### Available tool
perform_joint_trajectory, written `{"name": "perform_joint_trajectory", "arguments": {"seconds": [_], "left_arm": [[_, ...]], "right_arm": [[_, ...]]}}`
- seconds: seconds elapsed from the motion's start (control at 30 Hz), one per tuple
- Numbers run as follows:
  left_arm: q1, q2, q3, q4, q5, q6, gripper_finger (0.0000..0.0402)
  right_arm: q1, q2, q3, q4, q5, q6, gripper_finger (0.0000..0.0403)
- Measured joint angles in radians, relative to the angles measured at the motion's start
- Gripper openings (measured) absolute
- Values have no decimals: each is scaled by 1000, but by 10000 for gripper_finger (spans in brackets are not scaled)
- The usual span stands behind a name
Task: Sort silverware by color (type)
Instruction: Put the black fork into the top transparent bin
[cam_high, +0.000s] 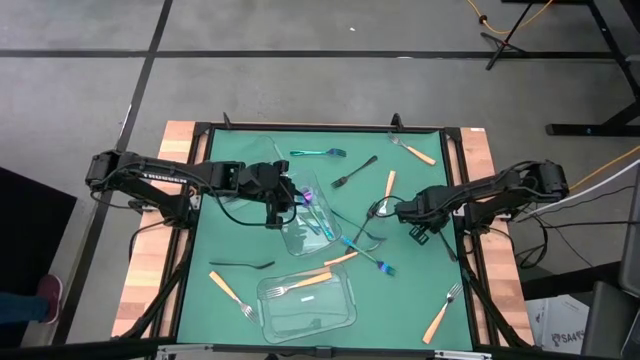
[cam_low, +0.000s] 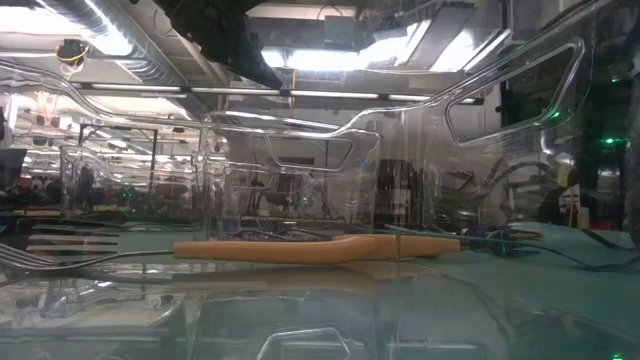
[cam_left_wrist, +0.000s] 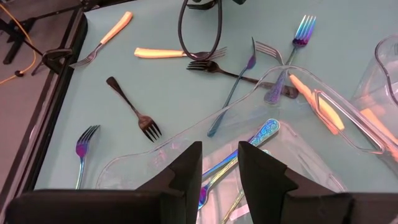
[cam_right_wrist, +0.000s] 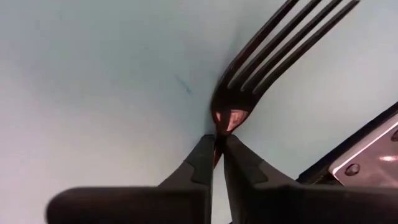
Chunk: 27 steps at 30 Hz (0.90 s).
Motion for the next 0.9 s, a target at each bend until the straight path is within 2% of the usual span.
{"name": "perform_joint_trajectory", "arguments": {"seconds": [0.27,0.6,0.9], "left_arm": [[0,-13,0,2,0,-3,98],[-40,-143,0,-9,-54,-82,98],[-89,-214,0,-34,-57,-121,98]], "right_arm": [[1,7,64,-24,53,-15,5],[0,5,206,-42,128,-112,1],[0,4,366,-47,173,-207,0]]}}
